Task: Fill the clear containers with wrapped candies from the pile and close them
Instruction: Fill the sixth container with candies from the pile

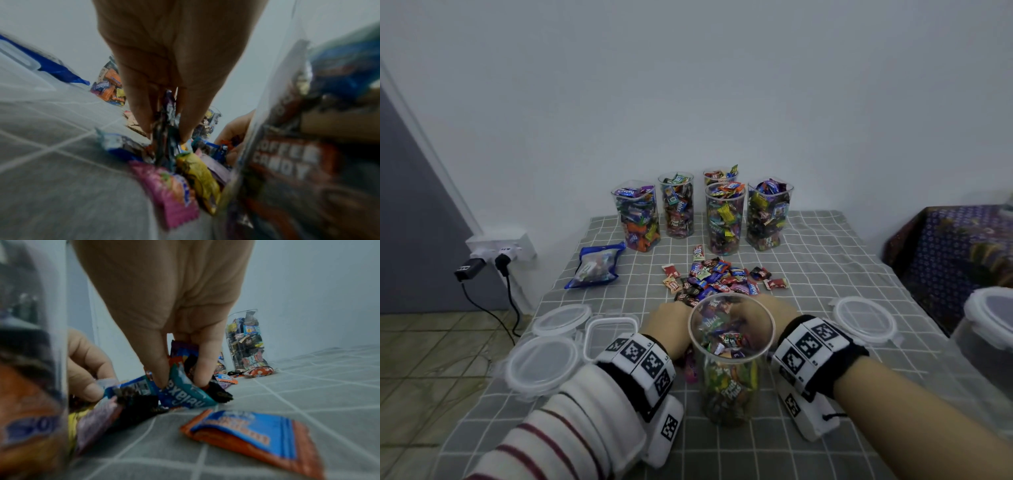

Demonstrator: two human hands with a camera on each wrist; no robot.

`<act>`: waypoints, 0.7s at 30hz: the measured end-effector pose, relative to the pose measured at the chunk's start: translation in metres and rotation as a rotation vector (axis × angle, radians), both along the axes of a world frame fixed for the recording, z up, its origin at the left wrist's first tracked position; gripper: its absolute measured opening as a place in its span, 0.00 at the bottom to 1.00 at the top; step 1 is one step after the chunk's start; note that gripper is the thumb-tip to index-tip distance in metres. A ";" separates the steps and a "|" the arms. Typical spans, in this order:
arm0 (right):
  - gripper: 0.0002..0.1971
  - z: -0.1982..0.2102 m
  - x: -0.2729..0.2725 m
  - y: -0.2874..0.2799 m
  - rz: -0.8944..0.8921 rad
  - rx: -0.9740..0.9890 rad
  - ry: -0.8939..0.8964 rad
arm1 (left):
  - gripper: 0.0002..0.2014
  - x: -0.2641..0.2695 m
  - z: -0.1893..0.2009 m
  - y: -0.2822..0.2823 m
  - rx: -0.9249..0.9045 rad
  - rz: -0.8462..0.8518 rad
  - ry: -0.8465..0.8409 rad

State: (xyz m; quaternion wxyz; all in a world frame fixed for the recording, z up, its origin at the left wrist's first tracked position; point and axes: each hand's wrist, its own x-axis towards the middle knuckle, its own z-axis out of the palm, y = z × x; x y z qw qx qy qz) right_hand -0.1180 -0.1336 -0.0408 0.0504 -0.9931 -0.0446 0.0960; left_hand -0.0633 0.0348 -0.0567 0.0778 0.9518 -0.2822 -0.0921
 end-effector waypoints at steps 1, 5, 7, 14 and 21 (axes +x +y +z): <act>0.13 0.007 -0.003 -0.002 -0.050 -0.007 0.018 | 0.10 -0.002 0.003 0.002 -0.047 0.015 0.018; 0.14 0.022 -0.013 -0.002 -0.107 -0.010 -0.028 | 0.12 -0.015 0.021 0.009 -0.264 0.069 0.037; 0.13 0.029 -0.020 -0.004 -0.129 0.086 -0.062 | 0.13 -0.019 0.030 0.011 -0.334 0.076 0.023; 0.13 0.041 -0.032 -0.010 -0.236 0.264 -0.176 | 0.11 -0.031 0.049 0.012 -0.610 0.149 0.017; 0.12 0.066 -0.050 -0.017 -0.294 0.497 -0.376 | 0.07 -0.038 0.066 0.023 -0.900 0.218 -0.030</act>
